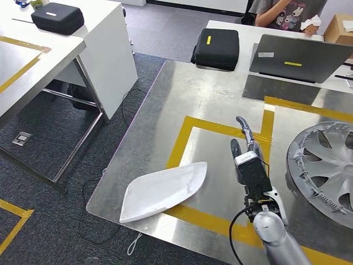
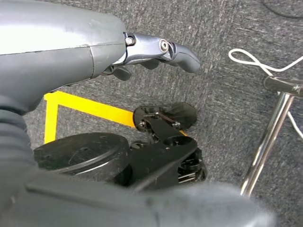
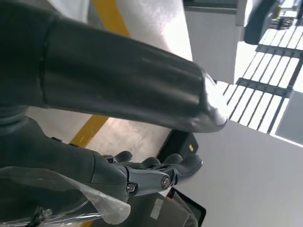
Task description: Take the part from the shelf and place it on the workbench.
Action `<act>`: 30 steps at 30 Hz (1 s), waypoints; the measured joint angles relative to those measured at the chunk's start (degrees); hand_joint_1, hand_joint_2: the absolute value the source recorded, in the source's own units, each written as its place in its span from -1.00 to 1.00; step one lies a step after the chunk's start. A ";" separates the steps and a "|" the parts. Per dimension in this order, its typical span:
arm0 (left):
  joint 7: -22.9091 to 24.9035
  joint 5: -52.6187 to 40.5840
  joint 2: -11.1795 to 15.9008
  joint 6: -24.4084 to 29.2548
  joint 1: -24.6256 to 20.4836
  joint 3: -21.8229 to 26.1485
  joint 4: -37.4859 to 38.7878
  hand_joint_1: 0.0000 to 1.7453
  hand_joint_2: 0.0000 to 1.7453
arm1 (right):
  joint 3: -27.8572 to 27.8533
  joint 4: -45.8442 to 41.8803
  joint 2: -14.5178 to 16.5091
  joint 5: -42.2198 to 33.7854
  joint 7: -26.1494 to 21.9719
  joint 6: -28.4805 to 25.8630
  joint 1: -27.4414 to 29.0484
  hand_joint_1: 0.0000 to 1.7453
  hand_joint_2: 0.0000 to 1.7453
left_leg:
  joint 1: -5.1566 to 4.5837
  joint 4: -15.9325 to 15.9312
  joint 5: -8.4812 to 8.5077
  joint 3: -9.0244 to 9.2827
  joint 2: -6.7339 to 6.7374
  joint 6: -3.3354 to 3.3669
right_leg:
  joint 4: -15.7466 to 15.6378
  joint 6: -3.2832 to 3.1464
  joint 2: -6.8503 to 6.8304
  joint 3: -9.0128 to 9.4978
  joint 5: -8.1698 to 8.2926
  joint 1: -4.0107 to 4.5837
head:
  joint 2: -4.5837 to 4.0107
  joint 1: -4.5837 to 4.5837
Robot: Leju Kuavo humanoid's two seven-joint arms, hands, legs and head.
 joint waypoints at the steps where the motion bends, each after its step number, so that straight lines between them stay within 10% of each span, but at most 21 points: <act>1: -0.26 0.00 0.01 0.05 0.06 0.10 0.00 -1.00 -1.00 | -0.09 -1.26 0.08 -0.98 -0.97 -0.29 0.58 -1.00 -1.00 | 0.00 0.00 0.00 0.00 0.00 0.00 | 0.00 0.00 0.01 0.00 0.00 0.00 | 0.01 -0.01; 15: -2.65 0.00 -0.15 0.77 1.02 2.74 0.00 -1.00 -1.00 | -0.07 -19.50 1.22 -12.79 -13.24 0.76 10.82 -1.00 -1.00 | 0.05 -0.04 -0.02 0.00 -0.03 0.00 | 0.00 -0.05 -0.04 -0.01 -0.07 0.05 | -0.01 -0.02; 30: -3.25 0.00 -0.89 0.96 1.68 7.37 0.00 -1.00 -1.00 | 1.47 -22.90 2.08 -17.14 -16.07 2.22 16.96 -1.00 -1.00 | 0.01 0.14 -0.24 -0.01 -0.03 0.26 | -0.03 0.01 -0.03 0.02 -0.10 0.01 | 0.00 -0.04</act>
